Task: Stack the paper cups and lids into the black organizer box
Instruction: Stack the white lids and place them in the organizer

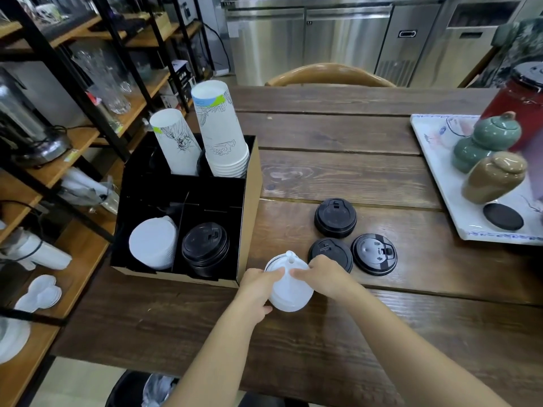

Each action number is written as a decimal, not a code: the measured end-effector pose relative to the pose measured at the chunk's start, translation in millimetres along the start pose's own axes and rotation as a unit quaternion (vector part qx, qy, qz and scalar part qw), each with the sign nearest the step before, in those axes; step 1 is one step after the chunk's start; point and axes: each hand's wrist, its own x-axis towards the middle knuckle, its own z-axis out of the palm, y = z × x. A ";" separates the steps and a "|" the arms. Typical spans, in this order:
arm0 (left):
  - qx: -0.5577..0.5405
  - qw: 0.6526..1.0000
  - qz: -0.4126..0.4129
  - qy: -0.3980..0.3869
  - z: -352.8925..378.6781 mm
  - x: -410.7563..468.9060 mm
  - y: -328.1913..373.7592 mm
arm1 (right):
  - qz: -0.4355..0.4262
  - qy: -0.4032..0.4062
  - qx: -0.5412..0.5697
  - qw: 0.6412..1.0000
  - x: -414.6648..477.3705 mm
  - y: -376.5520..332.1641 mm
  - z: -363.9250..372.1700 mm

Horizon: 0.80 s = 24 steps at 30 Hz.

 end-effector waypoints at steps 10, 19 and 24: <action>-0.135 0.989 -0.036 -0.051 -3.5 -6.7 2.7 | 0.005 0.005 0.258 0.966 -6.4 1.9 -5.5; -0.145 0.979 0.134 -0.048 -27.0 -42.3 33.1 | -0.134 0.094 0.357 0.920 -26.1 -34.1 -25.5; -0.171 0.965 0.195 -0.049 -67.7 -61.5 55.5 | -0.209 0.093 0.315 0.921 -35.5 -76.6 -17.9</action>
